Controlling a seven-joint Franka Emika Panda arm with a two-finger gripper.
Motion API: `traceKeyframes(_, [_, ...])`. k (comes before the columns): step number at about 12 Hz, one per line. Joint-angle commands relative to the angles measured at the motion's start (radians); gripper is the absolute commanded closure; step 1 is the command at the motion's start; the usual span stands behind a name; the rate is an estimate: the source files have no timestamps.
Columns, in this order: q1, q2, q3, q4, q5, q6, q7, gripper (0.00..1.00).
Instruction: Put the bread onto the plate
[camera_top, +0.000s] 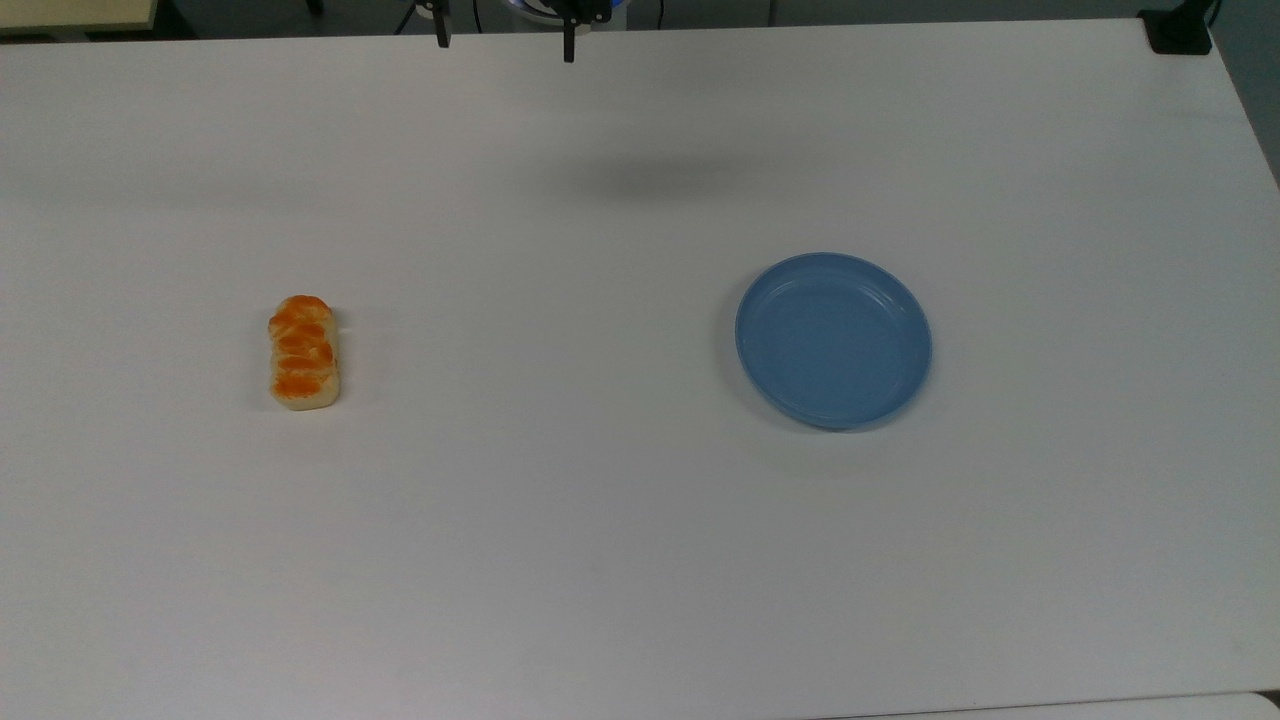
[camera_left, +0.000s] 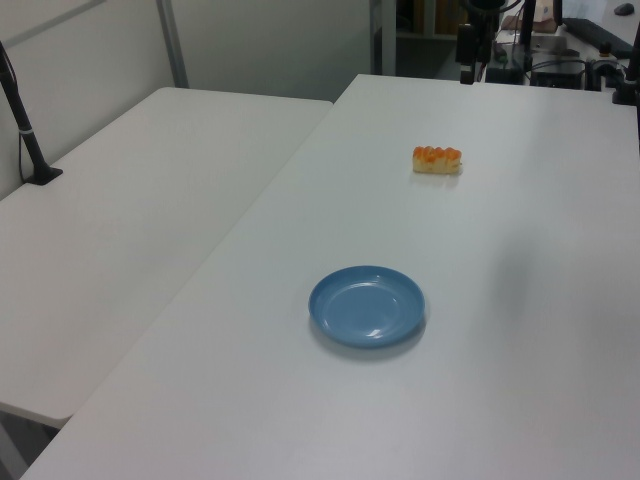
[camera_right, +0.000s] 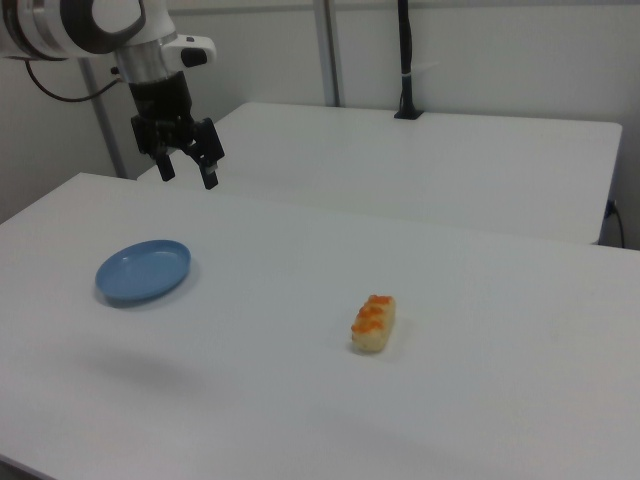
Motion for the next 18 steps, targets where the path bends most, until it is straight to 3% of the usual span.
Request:
traceKeyframes(1, [0.008, -0.018, -0.013, -0.021, 0.023, -0.011, 0.001, 0.0])
traceKeyframes(8, [-0.007, -0.015, -0.013, -0.019, 0.034, -0.005, -0.064, 0.0])
traceKeyframes(12, [-0.083, 0.004, -0.013, -0.016, 0.088, -0.001, -0.192, 0.0])
traceKeyframes(14, [-0.127, 0.063, -0.014, 0.016, 0.089, 0.006, -0.253, 0.0])
traceKeyframes(18, [-0.234, 0.212, -0.014, 0.034, 0.074, 0.196, -0.348, 0.0])
